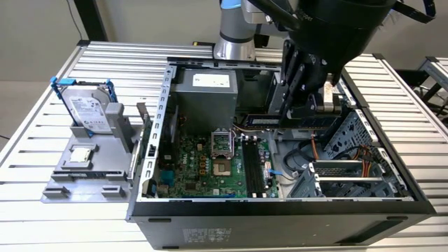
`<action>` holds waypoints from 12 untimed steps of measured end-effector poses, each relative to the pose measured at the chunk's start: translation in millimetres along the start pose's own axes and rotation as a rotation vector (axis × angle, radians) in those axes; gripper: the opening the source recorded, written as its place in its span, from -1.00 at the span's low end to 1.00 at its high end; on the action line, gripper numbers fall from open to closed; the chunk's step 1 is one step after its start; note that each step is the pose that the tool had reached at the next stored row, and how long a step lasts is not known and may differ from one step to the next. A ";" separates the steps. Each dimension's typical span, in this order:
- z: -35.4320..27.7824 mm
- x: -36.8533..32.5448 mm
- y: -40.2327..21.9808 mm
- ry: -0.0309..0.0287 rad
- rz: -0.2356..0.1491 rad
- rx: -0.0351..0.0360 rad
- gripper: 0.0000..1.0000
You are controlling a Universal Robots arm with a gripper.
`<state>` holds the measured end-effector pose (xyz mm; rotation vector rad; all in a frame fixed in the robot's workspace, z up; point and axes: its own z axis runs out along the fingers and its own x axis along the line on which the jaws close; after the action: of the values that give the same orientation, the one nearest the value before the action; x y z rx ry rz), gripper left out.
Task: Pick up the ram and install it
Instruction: 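Pick up the ram and move it above insertion slot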
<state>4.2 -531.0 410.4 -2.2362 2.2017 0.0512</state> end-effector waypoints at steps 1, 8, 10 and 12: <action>0.0 -0.8 0.0 0.0000 0.000 0.0000 -1.00; 0.3 -15.9 -0.2 0.0001 0.000 0.0000 -1.00; 0.5 -21.0 -0.3 0.0001 0.000 0.0000 -1.00; 0.6 -25.4 -0.3 0.0000 0.000 0.0000 -1.00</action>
<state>4.2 -505.6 410.4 -2.2362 2.2018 0.0512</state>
